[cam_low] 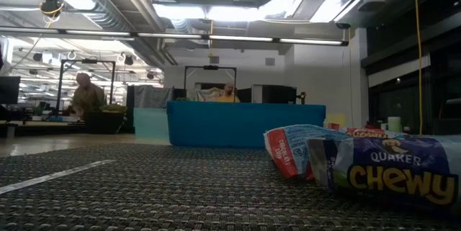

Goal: Pick and place Granola Bars by type
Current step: Put the yellow granola bar into the yellow bin

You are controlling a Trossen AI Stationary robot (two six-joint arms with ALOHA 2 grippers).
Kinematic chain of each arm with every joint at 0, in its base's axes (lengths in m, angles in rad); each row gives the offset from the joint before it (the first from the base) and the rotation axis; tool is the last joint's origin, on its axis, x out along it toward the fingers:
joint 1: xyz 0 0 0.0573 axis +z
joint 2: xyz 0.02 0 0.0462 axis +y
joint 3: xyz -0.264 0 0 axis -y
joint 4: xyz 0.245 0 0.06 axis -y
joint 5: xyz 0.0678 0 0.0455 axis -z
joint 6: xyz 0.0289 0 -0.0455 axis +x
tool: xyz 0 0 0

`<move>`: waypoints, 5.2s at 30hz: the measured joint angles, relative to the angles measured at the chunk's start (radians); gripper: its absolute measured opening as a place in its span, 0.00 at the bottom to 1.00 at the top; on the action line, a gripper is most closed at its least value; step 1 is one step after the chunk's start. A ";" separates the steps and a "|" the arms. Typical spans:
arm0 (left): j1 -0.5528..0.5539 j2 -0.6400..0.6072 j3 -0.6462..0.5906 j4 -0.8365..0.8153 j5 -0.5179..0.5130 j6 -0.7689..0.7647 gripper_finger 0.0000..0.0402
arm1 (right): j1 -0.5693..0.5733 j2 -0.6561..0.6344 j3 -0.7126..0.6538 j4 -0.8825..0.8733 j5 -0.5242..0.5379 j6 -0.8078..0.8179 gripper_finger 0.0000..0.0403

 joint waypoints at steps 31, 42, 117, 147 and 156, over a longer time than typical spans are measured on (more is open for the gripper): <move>-0.012 -0.003 -0.001 -0.051 0.040 0.015 0.31 | 0.011 0.000 0.000 -0.001 0.000 -0.004 0.15; -0.047 -0.014 0.006 -0.068 -0.160 0.021 0.57 | 0.011 -0.001 0.000 -0.001 0.001 -0.005 0.15; -0.078 0.010 0.008 -0.102 -0.202 -0.226 0.59 | -0.634 0.503 0.389 -0.860 -0.139 -0.371 0.11; -0.078 0.010 0.008 -0.118 -0.253 -0.226 0.58 | -0.660 0.714 0.389 -0.813 -0.149 -0.367 0.13; -0.078 0.009 0.008 -0.118 -0.254 -0.226 0.58 | -0.660 0.714 0.389 -0.789 -0.149 -0.367 0.19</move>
